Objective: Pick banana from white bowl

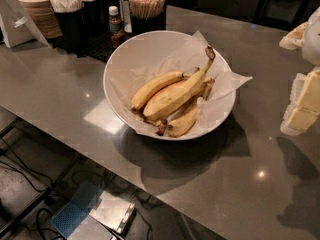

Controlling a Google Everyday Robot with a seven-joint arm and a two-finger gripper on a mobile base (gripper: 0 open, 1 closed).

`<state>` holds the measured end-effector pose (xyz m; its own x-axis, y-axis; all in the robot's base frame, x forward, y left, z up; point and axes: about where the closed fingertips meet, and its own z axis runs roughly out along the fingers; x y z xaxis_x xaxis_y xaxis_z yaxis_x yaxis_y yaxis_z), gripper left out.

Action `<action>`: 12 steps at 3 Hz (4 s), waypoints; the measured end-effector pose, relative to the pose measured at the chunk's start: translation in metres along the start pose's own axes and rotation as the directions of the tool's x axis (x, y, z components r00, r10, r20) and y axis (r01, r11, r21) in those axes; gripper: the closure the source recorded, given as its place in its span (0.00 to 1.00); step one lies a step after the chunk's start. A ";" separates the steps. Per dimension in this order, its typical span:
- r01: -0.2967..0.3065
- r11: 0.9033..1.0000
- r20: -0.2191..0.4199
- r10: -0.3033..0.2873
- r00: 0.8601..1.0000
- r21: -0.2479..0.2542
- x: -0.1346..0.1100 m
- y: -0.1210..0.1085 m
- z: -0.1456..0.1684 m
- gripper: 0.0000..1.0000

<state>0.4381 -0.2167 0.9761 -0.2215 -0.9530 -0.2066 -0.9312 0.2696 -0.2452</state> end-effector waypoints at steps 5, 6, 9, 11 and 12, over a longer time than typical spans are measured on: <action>0.340 0.928 0.222 -0.304 0.926 -0.149 -0.096 0.019 0.029 0.00; 0.405 0.900 0.236 -0.364 0.901 -0.157 -0.117 0.024 0.035 0.00; 0.549 0.819 0.205 -0.515 0.832 -0.168 -0.181 0.024 0.065 0.00; 0.722 0.657 0.183 -0.700 0.691 -0.215 -0.209 0.035 0.092 0.00; 0.759 0.613 0.177 -0.740 0.649 -0.219 -0.217 0.035 0.101 0.00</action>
Offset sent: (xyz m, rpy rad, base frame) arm 0.0040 0.0110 -0.0053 0.0363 0.0166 0.0544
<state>0.4826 0.0133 0.9166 0.5967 -0.7934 -0.1202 -0.8024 -0.5883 -0.1001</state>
